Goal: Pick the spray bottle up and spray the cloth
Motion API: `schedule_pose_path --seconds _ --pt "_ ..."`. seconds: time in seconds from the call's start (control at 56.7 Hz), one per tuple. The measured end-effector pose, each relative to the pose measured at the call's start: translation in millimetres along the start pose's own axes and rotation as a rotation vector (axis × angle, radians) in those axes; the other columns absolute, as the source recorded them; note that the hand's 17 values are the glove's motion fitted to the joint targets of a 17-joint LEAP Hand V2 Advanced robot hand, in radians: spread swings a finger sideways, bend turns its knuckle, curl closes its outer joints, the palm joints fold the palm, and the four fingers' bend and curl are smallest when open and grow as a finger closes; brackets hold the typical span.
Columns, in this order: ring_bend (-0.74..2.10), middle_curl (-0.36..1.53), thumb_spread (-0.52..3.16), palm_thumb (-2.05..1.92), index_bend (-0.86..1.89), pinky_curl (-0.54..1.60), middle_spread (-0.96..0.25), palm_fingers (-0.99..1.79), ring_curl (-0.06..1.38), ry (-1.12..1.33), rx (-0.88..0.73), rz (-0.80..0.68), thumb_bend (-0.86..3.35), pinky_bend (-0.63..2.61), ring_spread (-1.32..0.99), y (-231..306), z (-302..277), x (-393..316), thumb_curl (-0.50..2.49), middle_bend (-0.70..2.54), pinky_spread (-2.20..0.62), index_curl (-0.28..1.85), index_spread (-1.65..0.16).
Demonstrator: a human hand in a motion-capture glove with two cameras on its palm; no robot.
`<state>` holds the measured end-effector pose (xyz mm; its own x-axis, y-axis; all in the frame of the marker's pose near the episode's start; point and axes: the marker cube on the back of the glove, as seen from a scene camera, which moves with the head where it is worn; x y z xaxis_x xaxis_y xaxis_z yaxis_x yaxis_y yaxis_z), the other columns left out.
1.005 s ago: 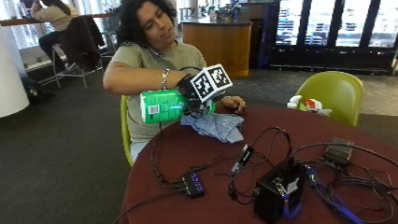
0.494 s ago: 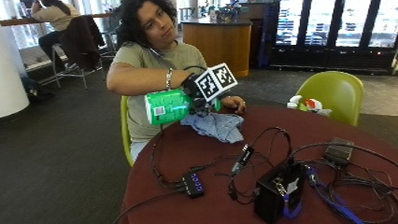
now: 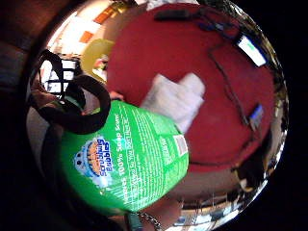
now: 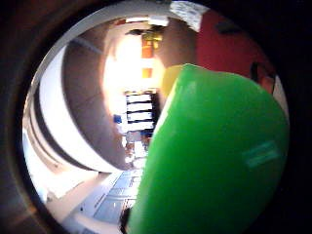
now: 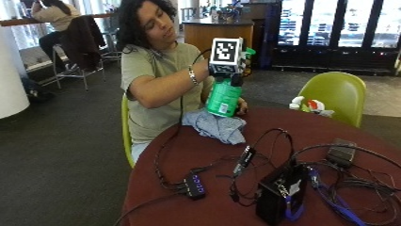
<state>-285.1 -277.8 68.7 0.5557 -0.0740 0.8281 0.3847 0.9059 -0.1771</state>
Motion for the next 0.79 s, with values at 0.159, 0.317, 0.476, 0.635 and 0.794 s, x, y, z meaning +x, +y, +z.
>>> schedule_pose_path --seconds 0.159,0.317,0.476,0.635,0.794 --pt "0.5 0.53 0.44 1.07 0.22 0.39 -0.14 1.26 0.47 -0.272 0.14 -0.203 -0.03 0.3 -0.13 -47.6 29.3 -8.9 0.76 0.53 -0.13 0.6 -0.2" --pt "0.5 0.54 0.44 1.08 0.21 0.4 -0.13 1.27 0.47 -0.264 0.278 -0.274 -0.03 0.32 -0.13 -92.2 74.1 20.8 0.77 0.53 -0.13 0.6 -0.21" --pt "0.5 0.54 0.45 1.08 0.2 0.4 -0.13 1.28 0.48 -0.278 0.285 -0.291 -0.03 0.33 -0.13 -110.4 98.4 28.6 0.77 0.54 -0.15 0.61 -0.21" --pt "0.51 0.54 0.43 1.07 0.2 0.4 -0.12 1.31 0.48 -0.255 0.235 -0.287 -0.03 0.35 -0.12 -119.5 97.5 27.6 0.78 0.55 -0.17 0.61 -0.21" --pt "0.52 0.54 0.41 1.06 0.21 0.4 -0.12 1.32 0.48 -0.268 0.308 -0.282 -0.03 0.36 -0.13 -141.2 104.6 23.5 0.78 0.55 -0.2 0.61 -0.21"
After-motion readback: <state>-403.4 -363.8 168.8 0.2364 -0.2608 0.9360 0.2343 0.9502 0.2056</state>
